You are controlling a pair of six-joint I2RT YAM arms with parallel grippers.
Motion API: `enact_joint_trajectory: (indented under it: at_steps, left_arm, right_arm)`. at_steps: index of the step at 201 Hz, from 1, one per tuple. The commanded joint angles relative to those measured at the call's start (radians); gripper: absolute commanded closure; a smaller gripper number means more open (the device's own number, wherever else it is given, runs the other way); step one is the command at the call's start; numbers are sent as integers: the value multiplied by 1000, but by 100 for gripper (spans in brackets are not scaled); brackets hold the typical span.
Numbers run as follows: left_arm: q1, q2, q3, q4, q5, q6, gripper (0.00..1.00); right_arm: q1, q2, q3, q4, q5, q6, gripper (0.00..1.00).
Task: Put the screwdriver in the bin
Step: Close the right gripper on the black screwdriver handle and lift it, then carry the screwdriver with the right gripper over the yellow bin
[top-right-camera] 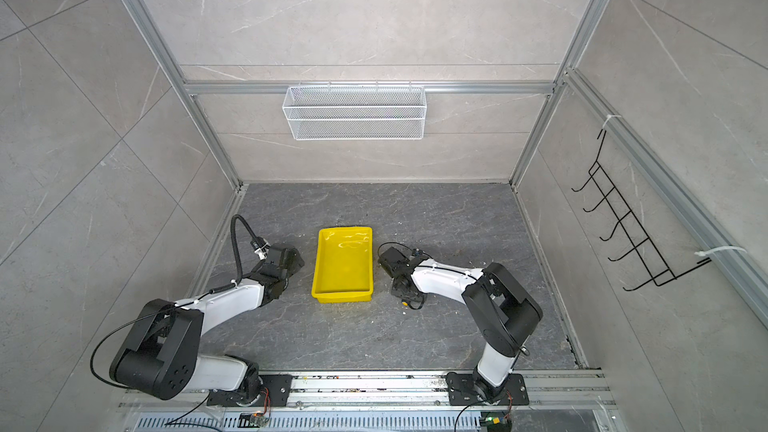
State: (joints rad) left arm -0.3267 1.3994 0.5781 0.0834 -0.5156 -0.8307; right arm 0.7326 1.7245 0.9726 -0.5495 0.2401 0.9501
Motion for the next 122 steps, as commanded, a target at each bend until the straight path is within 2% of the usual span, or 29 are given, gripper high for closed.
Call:
enact_joint_trajectory:
  at_steps: [1,52,86,122]
  left_arm:
    - [-2,0,28,3,-5,1,13]
    - [-2,-17,32,-29,-23,-13,13]
    - [-2,-32,20,-34,-9,-50,14]
    - [-2,-57,18,-79,-5,-122,15]
  right_arm:
    - [2,14,-18,-21,-14,15,67]
    - [3,-31,-4,-70,13,14,84]
    - [4,-113,55,-142,42,-19,87]
    - [4,-130,235,-245,105,-110,87]
